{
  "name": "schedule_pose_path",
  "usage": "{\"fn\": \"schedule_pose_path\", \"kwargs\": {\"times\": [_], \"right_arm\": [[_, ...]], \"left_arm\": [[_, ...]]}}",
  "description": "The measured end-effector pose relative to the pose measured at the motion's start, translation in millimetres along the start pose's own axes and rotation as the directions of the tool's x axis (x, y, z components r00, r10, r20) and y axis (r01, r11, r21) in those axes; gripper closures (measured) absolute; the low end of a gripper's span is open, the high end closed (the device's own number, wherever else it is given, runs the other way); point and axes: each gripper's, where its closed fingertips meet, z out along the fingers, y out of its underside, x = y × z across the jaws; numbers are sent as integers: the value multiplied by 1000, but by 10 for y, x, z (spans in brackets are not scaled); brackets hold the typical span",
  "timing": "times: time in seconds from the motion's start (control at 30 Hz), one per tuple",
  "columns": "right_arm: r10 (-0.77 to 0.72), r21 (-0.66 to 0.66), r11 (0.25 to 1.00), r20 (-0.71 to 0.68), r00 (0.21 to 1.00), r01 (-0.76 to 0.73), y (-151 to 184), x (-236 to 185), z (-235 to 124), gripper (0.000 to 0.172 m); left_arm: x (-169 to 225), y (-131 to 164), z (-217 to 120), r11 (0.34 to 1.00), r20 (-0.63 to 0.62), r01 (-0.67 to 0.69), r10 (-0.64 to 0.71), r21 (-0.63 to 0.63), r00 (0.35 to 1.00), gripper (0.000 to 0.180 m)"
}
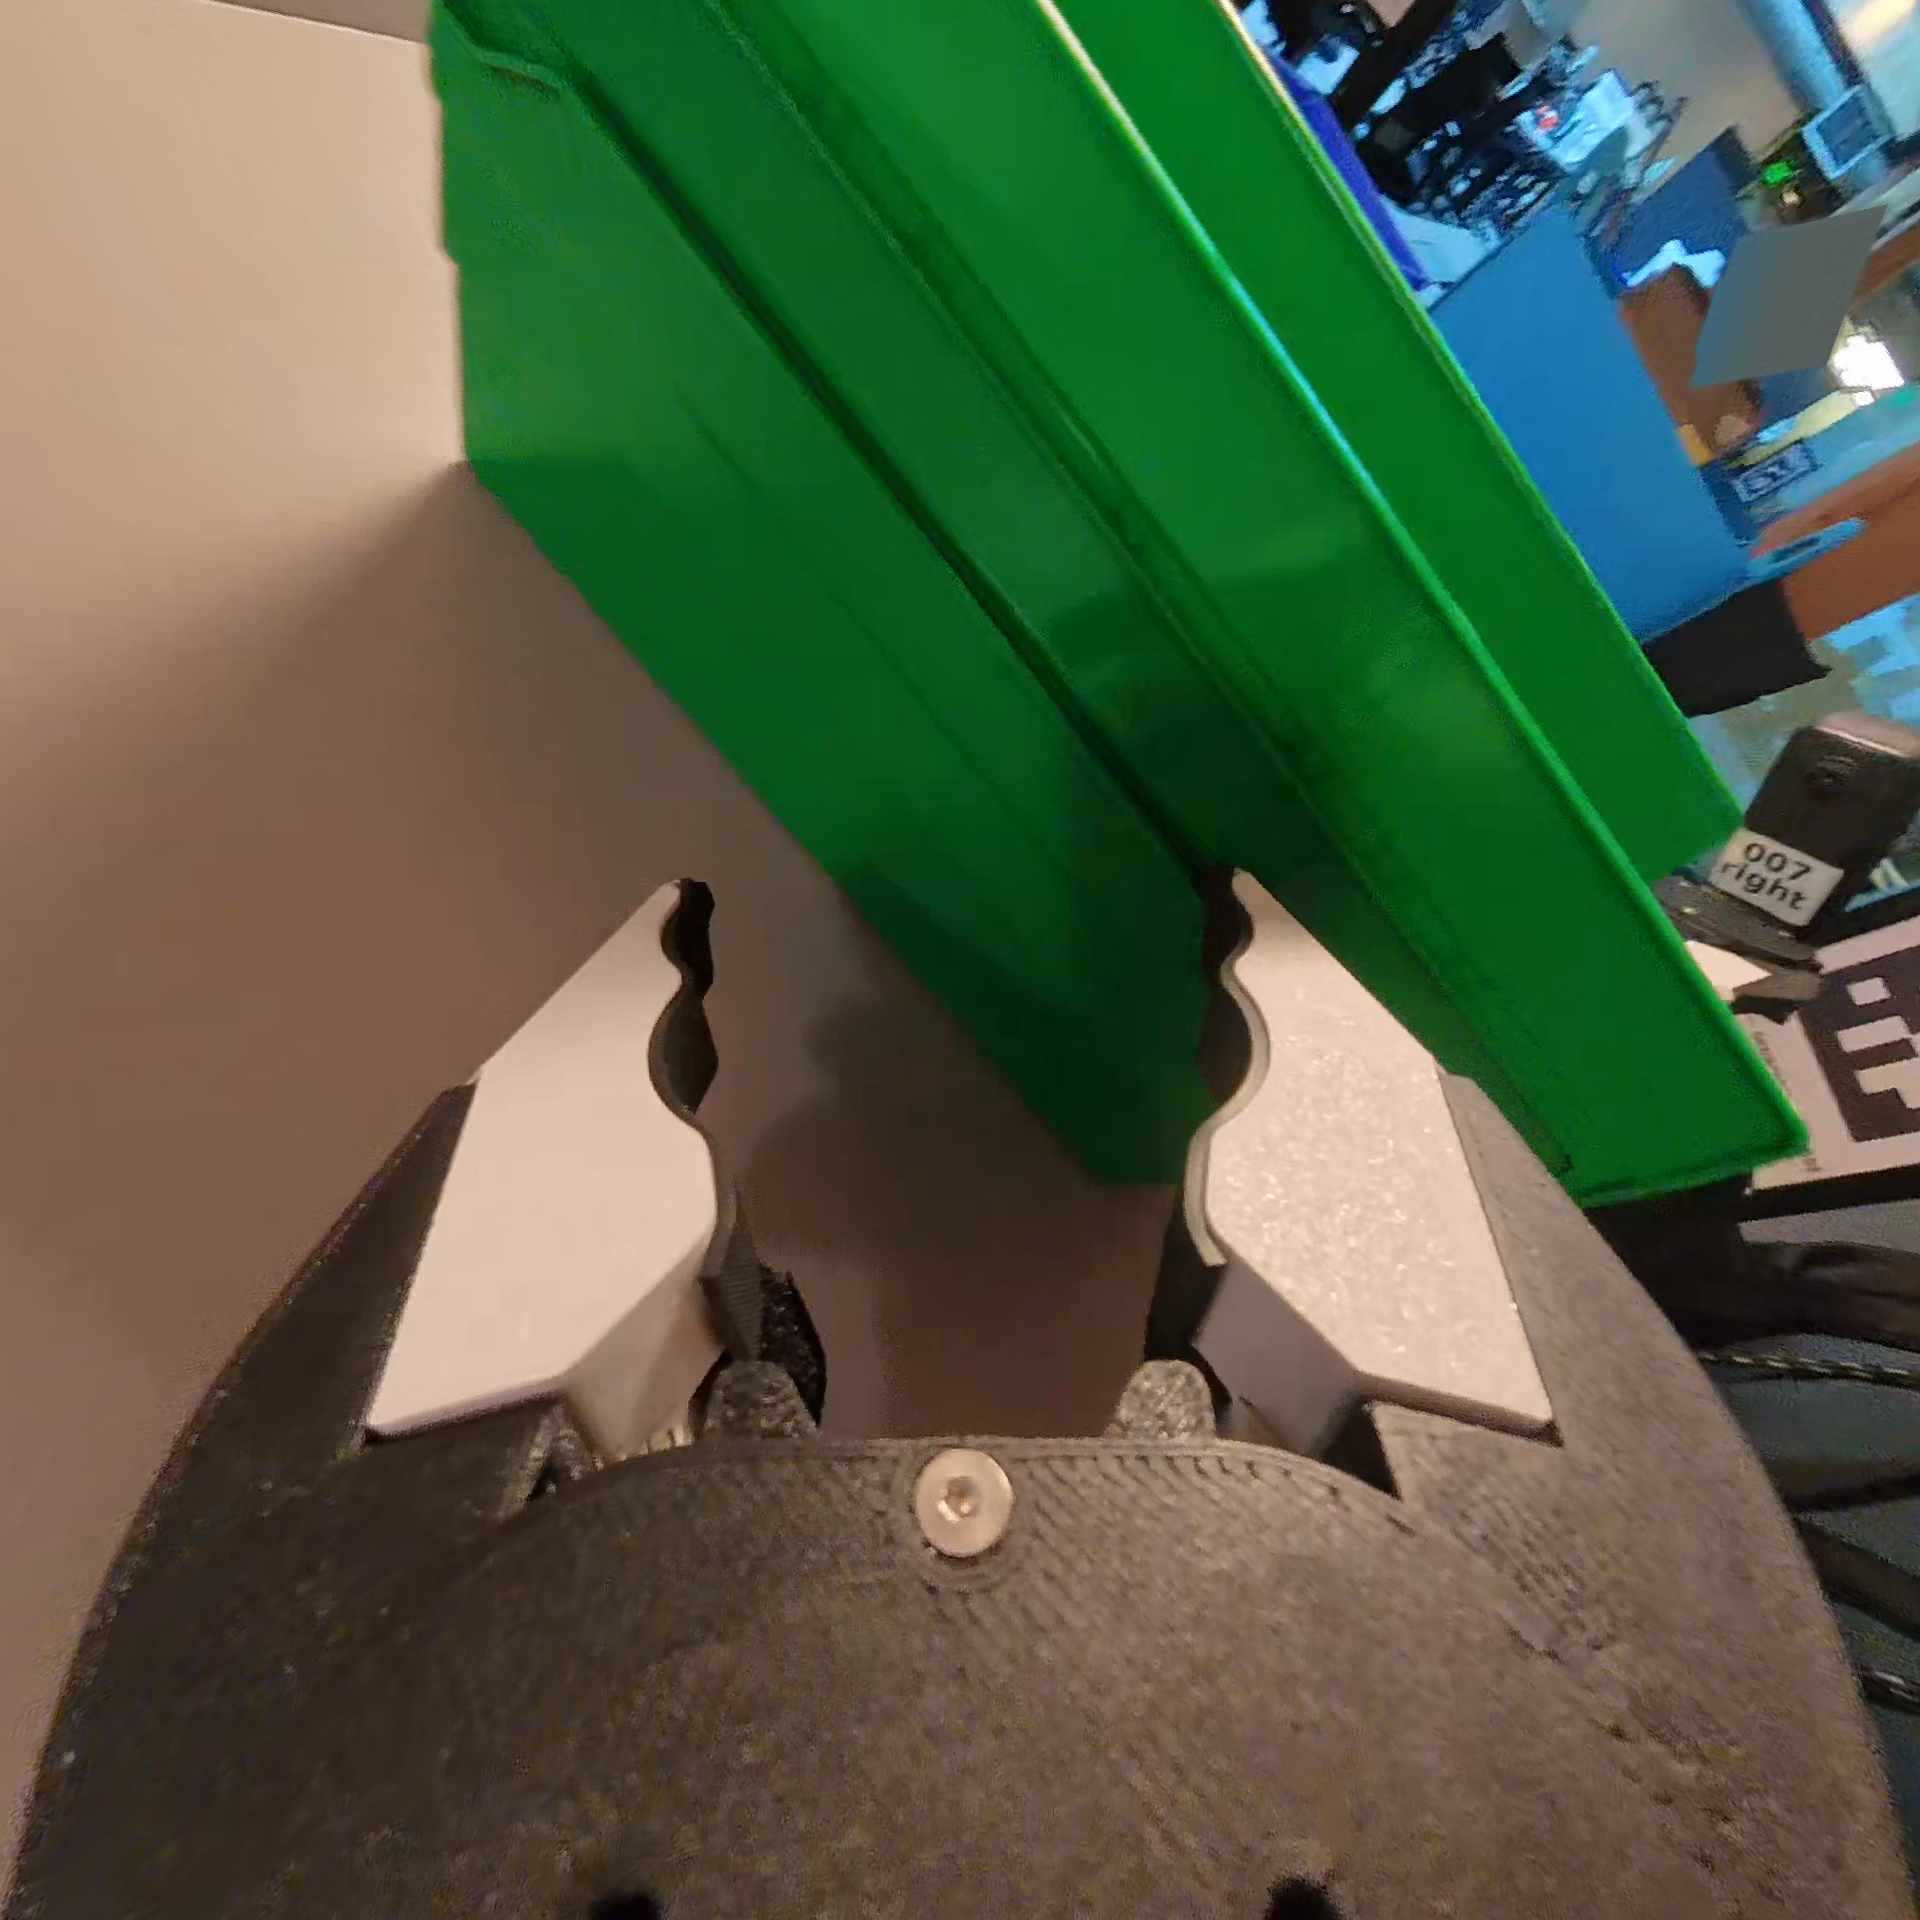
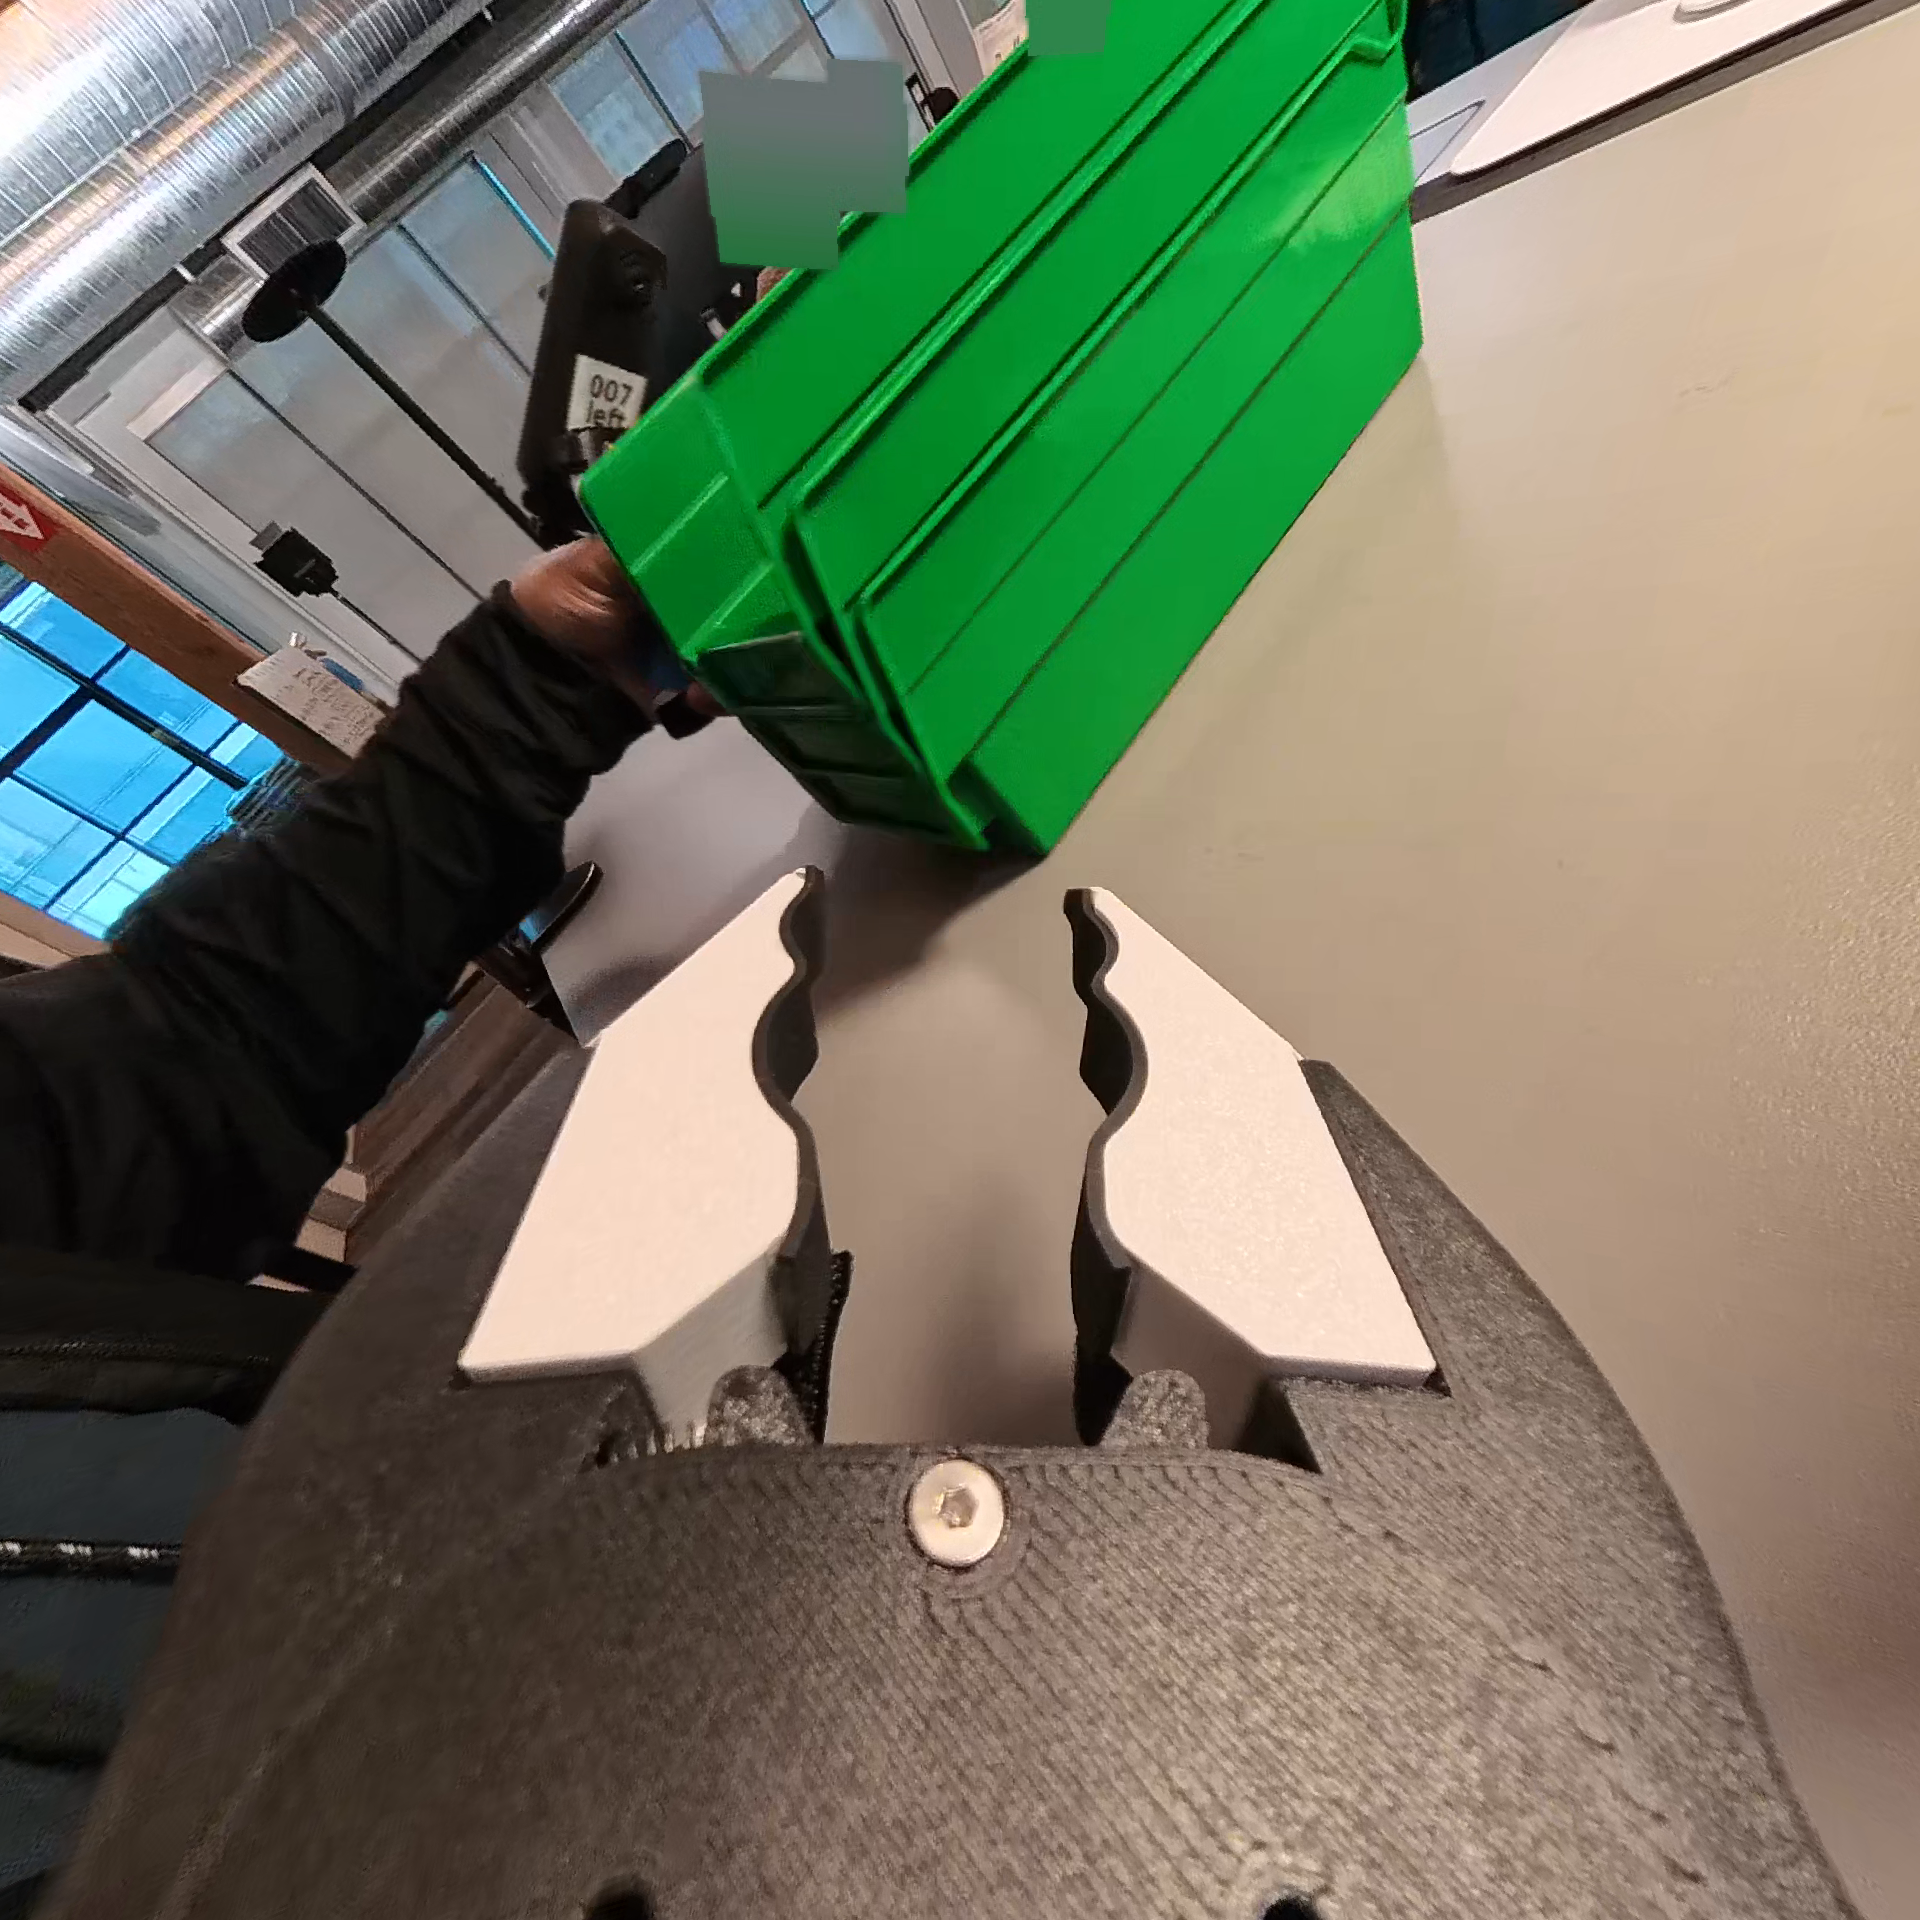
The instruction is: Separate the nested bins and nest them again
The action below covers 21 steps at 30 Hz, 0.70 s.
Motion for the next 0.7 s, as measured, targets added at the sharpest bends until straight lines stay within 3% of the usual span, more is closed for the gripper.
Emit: {"fn": "schedule_pose_path", "kwargs": {"times": [0.23, 0.43, 0.57, 0.7], "right_arm": [[-55, 52, 997, 52, 997, 52, -63, -108, -75, 123], [-181, 8, 983, -43, 983, 181, -136, 0, -305, 114], [-287, 3, 956, -203, 936, 294, -655, 140, -639, 104], [-413, -86, 899, -491, 767, 430, -1422, 523, -1016, 84]], "left_arm": [[197, -41, 311, 995, -60, -96, 98, 40, 993, 80], [-210, -104, 113, 962, 115, -268, 260, 59, 959, 71], [-470, -239, 126, 948, 185, -305, 285, 88, 940, 63], [-614, -183, 260, 963, 150, -256, 241, 90, 959, 67]]}}
